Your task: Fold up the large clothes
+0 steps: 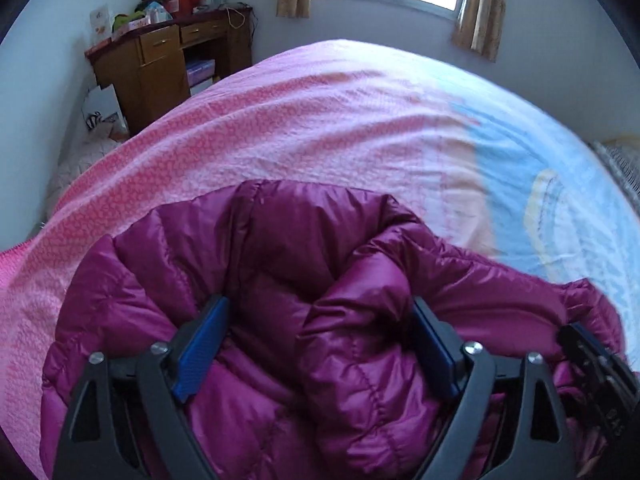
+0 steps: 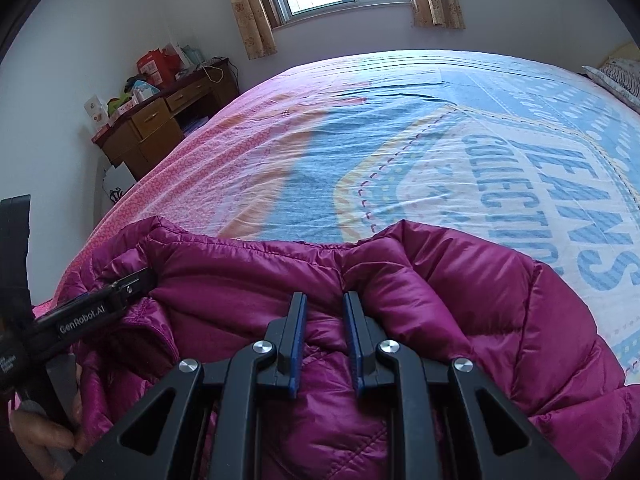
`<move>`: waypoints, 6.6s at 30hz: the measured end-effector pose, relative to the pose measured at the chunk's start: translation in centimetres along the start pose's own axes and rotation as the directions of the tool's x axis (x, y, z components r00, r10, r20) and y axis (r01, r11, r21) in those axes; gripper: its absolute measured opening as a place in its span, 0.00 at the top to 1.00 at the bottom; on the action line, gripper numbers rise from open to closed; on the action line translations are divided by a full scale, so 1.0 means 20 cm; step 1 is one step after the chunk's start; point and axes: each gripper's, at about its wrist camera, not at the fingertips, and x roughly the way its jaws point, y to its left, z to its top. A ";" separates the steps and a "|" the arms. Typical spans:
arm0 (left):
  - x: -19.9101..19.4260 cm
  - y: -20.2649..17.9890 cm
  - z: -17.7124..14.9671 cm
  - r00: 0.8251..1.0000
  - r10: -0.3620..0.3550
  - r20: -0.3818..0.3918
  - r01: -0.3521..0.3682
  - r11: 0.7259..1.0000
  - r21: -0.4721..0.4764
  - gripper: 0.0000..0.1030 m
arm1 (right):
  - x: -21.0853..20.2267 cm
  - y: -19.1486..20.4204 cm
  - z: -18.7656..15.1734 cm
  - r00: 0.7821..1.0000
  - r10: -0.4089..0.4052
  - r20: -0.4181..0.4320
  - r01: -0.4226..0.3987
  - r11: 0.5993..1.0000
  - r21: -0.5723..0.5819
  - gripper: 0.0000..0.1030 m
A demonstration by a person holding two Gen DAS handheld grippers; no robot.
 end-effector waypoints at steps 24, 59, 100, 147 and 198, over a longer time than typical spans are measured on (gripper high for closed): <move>0.02 -0.03 -0.01 0.999 0.028 -0.020 -0.027 0.999 0.040 0.00 | -0.03 -0.15 -0.05 0.996 0.087 0.001 -0.085 0.966 0.244 0.88; -1.24 1.09 -1.33 0.957 -0.270 0.105 0.262 0.962 0.078 0.00 | -1.62 -0.12 -1.79 0.960 0.248 -0.128 -0.214 0.948 0.237 0.45; -1.09 1.43 -0.84 0.939 -0.278 0.201 0.288 0.957 -0.025 0.00 | -0.85 -0.46 -0.83 0.953 0.292 0.079 -0.285 0.780 0.557 0.83; -1.06 0.90 -0.57 0.835 -0.507 0.215 0.492 0.862 0.123 0.84 | -1.39 -0.01 -0.67 0.955 -0.025 0.295 0.027 1.000 -0.004 0.85; 0.03 0.22 0.01 0.999 -0.019 0.042 0.014 0.994 0.105 0.71 | -0.67 0.13 0.13 0.950 -0.249 0.190 0.249 0.968 0.029 0.83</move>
